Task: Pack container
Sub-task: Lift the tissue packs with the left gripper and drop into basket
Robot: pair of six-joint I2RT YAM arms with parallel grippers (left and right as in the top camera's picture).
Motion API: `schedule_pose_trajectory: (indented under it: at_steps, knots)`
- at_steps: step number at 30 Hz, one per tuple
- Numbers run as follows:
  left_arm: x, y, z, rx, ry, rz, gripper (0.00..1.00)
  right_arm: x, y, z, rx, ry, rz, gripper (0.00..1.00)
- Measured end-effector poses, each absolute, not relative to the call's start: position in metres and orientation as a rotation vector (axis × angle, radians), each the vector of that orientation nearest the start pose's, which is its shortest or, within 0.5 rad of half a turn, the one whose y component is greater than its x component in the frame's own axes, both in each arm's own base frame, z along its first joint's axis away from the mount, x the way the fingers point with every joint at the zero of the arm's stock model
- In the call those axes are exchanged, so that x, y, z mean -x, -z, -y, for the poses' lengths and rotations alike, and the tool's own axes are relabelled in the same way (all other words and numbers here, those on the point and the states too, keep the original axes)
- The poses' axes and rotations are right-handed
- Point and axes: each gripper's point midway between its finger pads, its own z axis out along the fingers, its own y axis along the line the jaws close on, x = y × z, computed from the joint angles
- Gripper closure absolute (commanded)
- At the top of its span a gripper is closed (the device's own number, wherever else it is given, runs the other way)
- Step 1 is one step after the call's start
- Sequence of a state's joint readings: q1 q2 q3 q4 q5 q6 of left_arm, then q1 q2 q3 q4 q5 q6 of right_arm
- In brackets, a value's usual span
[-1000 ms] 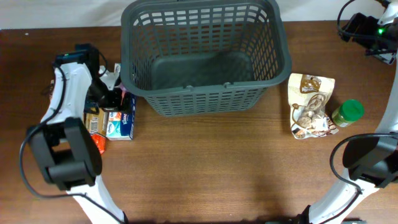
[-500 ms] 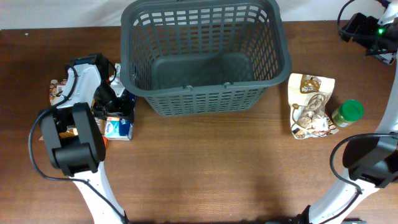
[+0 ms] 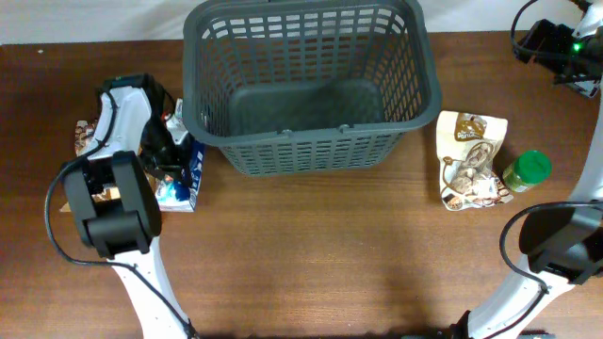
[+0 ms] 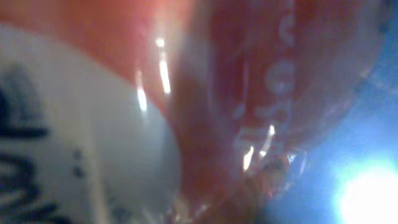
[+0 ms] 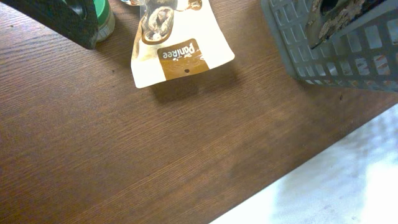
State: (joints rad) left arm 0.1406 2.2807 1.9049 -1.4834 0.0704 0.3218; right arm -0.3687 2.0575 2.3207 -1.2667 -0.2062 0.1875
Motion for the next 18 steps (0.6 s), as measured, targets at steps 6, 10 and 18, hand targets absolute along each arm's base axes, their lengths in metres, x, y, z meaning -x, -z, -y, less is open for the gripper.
schedule_pose_trajectory:
  at_steps: [6,10,18]
  knots:
    - [-0.425,-0.126,-0.048,-0.243,0.125,-3.161,0.98,-0.474,-0.264,0.145,-0.626,-0.195,-2.475,0.01]
    - [-0.449,-0.187,-0.055,-0.178,0.026,-2.986,0.98,-0.474,-0.264,0.145,-0.627,-0.196,-2.476,0.01]
    - [-0.478,-0.323,-0.060,-0.098,-0.113,-2.509,0.98,-0.474,-0.264,0.146,-0.626,-0.196,-2.476,0.01]
